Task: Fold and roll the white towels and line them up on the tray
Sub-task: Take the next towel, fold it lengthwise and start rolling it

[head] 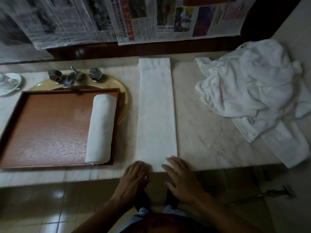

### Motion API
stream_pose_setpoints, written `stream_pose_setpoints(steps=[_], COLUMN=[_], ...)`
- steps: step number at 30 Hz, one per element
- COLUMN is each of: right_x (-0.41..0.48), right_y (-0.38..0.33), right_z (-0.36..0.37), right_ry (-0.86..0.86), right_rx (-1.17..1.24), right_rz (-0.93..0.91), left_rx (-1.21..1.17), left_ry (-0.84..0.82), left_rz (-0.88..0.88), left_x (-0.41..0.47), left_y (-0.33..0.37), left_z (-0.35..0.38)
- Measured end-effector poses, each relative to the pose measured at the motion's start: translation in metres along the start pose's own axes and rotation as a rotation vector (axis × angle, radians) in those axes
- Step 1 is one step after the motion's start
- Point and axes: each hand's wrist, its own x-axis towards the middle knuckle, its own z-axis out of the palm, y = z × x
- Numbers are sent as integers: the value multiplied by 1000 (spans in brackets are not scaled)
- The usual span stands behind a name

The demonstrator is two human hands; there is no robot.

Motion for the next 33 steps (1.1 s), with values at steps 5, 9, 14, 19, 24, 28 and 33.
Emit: stream_pose_setpoints(steps=[5,9,14,19,24,28,33], right_x=[8,7,16,28,38,41,37], right_y=[11,23,30,34,29,19,9], right_z=[-12,-23,-34,-49,-49,-46,-41], right_ry=[83,-10,-137,-199,-211,-179,-76], right_rx=[-17,42,270,503,446,355,229], right_rz=[-11,-19,202,501,588,594,447], left_rx=[60,50,-95,-453,-494,-415,-131], left_ry=[28,-8,-42,16,-43,-18,21], left_rz=[48,80,-80,-519,-631,-595,-310], left_x=[-2,5,12,30,44,47,41], left_y=[-4,-11,-10,-5,-4,5,2], left_z=[-9,-16,-25,-46,-51,-46,-34])
